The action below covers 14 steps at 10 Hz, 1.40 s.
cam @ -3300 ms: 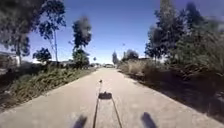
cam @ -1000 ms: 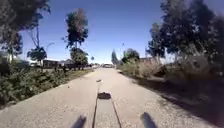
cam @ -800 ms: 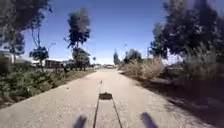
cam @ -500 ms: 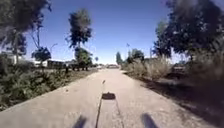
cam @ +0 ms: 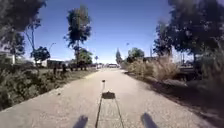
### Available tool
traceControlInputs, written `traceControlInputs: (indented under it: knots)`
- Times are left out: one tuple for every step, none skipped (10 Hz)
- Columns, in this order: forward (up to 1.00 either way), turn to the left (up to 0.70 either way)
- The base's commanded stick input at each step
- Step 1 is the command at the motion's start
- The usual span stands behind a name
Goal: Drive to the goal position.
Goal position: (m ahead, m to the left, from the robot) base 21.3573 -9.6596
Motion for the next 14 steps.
traceControlInputs:
  knots:
    - [0.98,0.0]
    - [0.98,0.0]
    - [0.98,0.0]
    - [0.98,0.0]
    - [0.98,0.0]
    - [0.98,0.0]
    - [0.98,0.0]
    - [0.98,0.0]
    - [0.98,0.0]
    - [0.98,0.0]
    - [0.98,0.0]
    - [0.98,0.0]
    - [0.98,0.0]
    - [0.98,0.0]
